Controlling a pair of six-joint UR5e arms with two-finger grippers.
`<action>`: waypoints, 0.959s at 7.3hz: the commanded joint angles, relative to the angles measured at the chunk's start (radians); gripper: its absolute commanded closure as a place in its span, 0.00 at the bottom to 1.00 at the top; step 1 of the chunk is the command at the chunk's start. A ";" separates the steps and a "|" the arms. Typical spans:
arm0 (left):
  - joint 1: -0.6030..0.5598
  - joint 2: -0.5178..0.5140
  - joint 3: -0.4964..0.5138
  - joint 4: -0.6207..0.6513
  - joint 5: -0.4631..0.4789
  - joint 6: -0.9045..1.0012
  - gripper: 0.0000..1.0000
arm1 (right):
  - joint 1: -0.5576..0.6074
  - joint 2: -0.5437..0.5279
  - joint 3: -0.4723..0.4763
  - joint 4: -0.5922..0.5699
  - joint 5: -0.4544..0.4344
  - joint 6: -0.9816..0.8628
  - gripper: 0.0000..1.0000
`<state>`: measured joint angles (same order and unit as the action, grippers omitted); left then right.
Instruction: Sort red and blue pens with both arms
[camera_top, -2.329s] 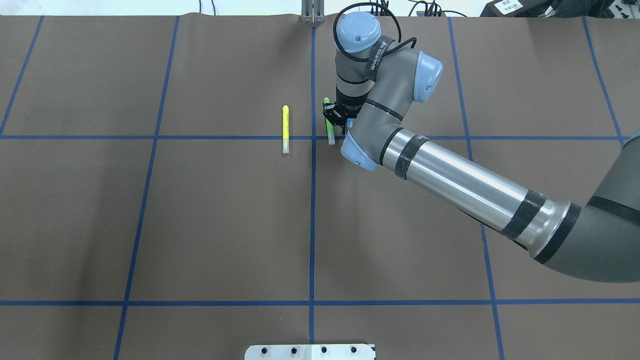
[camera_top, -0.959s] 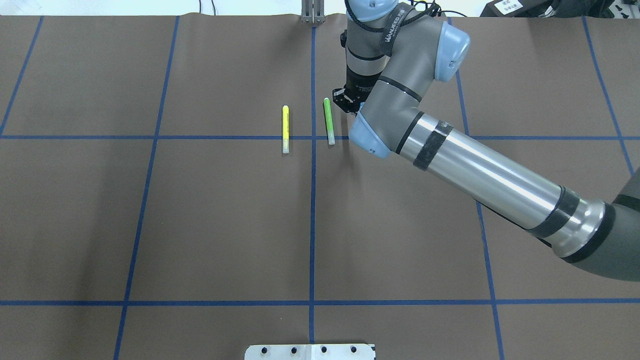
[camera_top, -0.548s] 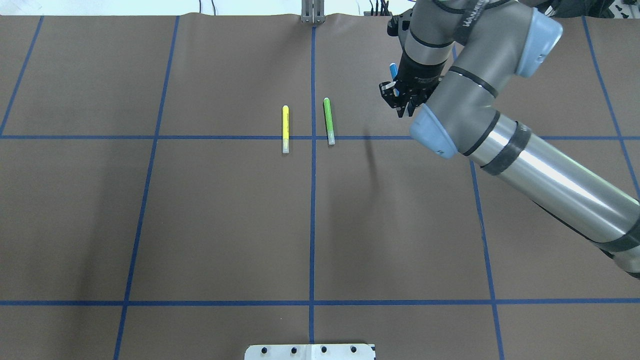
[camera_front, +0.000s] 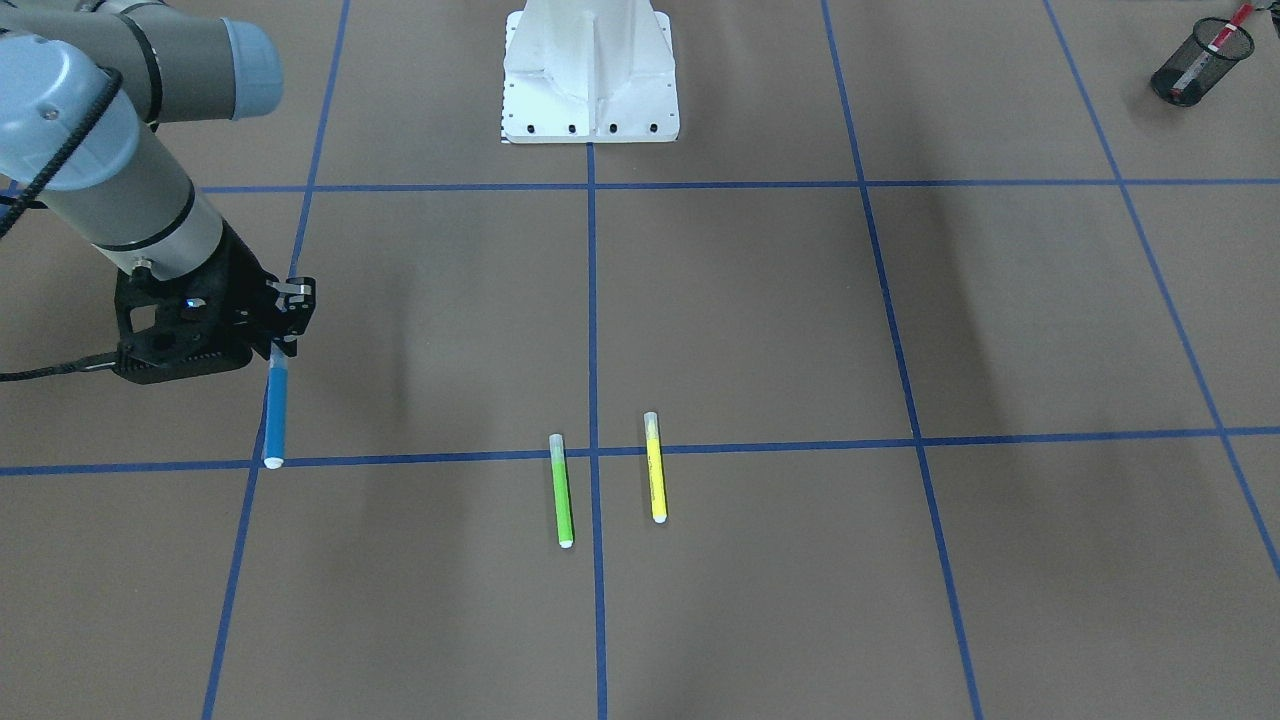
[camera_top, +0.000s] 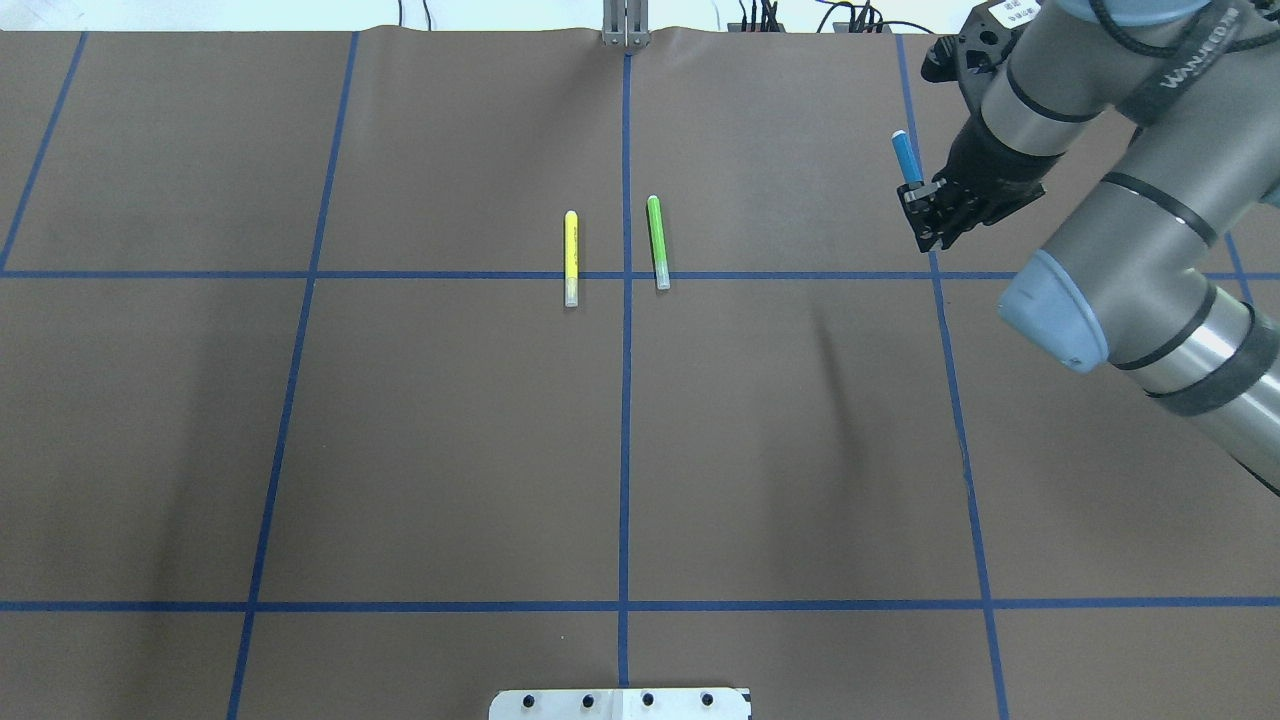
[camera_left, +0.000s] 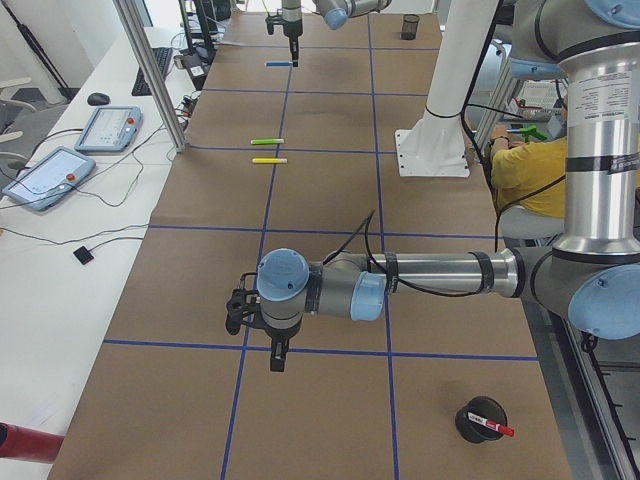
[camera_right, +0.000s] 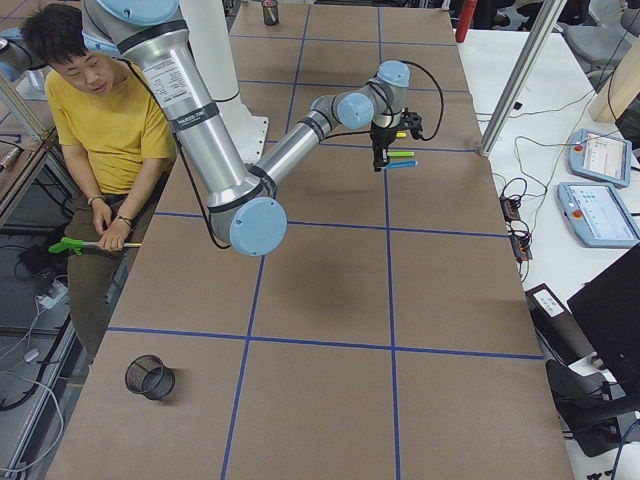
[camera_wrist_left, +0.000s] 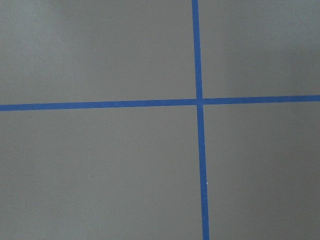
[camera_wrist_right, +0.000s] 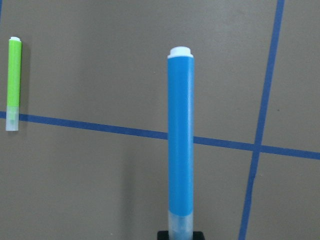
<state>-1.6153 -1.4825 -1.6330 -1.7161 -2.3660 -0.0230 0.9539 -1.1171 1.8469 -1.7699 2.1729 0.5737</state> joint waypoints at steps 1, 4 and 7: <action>0.000 0.001 -0.004 -0.002 0.001 0.000 0.00 | 0.067 -0.131 0.070 -0.005 0.002 -0.557 1.00; 0.000 0.002 -0.002 -0.016 -0.001 0.000 0.00 | 0.157 -0.243 0.255 -0.289 0.039 -0.762 1.00; 0.000 0.002 -0.004 -0.017 -0.003 0.000 0.00 | 0.174 -0.438 0.469 -0.533 -0.111 -1.048 1.00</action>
<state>-1.6153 -1.4804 -1.6367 -1.7327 -2.3682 -0.0230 1.1187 -1.4825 2.2335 -2.1772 2.1258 -0.3274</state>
